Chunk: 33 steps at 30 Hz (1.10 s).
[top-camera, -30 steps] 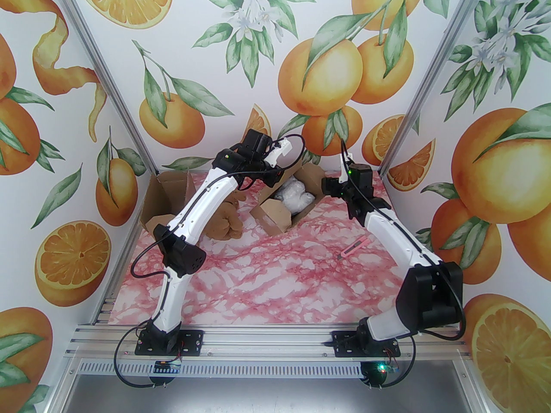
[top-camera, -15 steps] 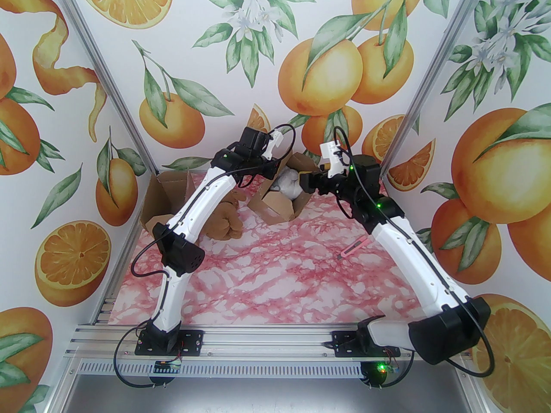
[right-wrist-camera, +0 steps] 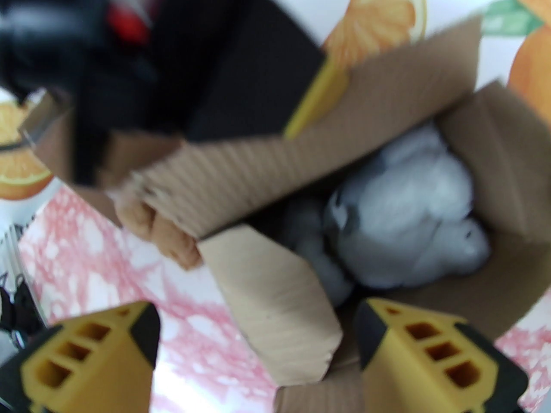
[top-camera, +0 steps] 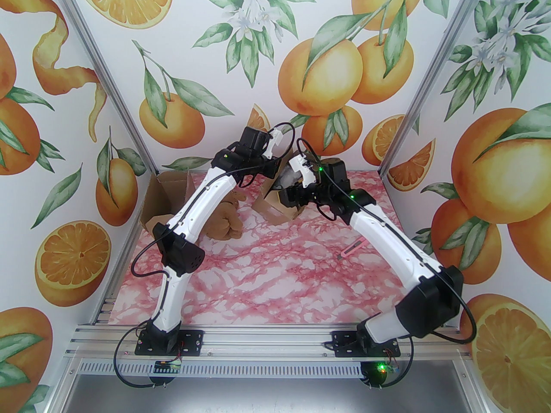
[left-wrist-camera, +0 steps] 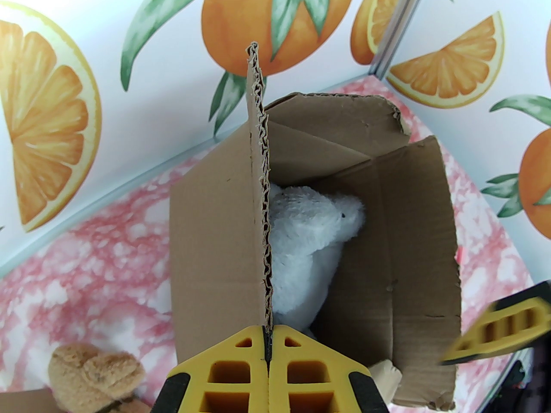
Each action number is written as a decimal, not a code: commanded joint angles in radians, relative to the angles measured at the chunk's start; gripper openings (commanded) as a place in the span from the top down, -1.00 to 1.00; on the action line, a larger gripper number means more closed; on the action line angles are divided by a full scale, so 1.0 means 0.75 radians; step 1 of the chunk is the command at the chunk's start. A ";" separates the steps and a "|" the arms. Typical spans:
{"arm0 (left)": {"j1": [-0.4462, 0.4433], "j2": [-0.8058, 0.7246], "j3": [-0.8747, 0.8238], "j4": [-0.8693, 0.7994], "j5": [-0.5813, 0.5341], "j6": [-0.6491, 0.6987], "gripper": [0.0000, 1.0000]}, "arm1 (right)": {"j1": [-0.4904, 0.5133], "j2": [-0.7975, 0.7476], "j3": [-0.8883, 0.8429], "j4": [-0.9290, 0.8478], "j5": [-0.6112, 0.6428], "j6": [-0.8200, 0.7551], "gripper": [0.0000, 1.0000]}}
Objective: Unpack the express box
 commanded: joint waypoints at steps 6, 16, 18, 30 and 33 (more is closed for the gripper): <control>-0.003 -0.200 -0.133 0.240 0.087 0.004 1.00 | 0.004 0.085 -0.013 -0.040 -0.019 -0.052 -0.65; -0.002 -0.205 -0.142 0.308 0.017 -0.037 1.00 | 0.008 0.083 -0.108 0.044 -0.131 -0.004 -0.55; -0.001 -0.203 -0.141 0.312 -0.013 -0.050 1.00 | 0.015 0.051 -0.142 0.091 -0.145 0.004 -0.52; 0.040 -0.185 -0.145 0.350 -0.065 -0.199 1.00 | 0.296 -0.232 -0.532 0.467 0.313 -0.218 -0.63; 0.040 -0.183 -0.146 0.361 -0.049 -0.201 1.00 | 0.310 -0.214 -0.554 0.465 0.373 -0.217 -0.64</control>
